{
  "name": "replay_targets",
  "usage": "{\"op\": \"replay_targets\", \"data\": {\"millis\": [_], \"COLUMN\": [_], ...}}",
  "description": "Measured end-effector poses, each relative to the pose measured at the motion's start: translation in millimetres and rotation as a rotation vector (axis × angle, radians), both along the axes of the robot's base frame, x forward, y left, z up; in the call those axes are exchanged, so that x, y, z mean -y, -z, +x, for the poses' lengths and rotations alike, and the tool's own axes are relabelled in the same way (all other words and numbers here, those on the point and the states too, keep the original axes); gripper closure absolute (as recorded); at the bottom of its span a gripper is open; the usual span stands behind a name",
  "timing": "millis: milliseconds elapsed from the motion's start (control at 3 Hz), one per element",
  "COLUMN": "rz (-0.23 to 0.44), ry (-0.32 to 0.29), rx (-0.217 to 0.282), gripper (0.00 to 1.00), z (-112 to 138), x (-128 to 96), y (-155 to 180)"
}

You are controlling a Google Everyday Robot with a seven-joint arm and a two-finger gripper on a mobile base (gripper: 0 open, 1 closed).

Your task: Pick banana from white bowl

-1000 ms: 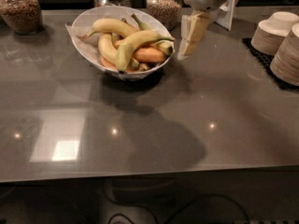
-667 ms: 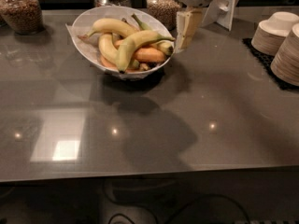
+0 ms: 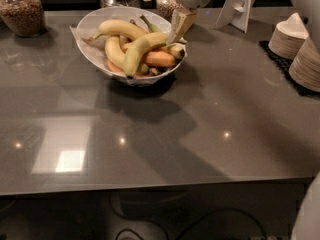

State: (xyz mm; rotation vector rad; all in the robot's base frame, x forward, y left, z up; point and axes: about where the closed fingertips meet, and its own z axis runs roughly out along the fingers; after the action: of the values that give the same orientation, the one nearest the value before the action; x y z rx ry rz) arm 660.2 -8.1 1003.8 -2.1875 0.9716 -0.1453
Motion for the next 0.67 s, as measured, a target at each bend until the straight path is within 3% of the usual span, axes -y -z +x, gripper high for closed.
{"op": "replay_targets", "data": {"millis": [667], "rz": [0.018], "ry": [-0.058], "rx": [-0.025], "gripper": [0.33], "z": [15.0], "x": [-28.6], "y": [20.5]}}
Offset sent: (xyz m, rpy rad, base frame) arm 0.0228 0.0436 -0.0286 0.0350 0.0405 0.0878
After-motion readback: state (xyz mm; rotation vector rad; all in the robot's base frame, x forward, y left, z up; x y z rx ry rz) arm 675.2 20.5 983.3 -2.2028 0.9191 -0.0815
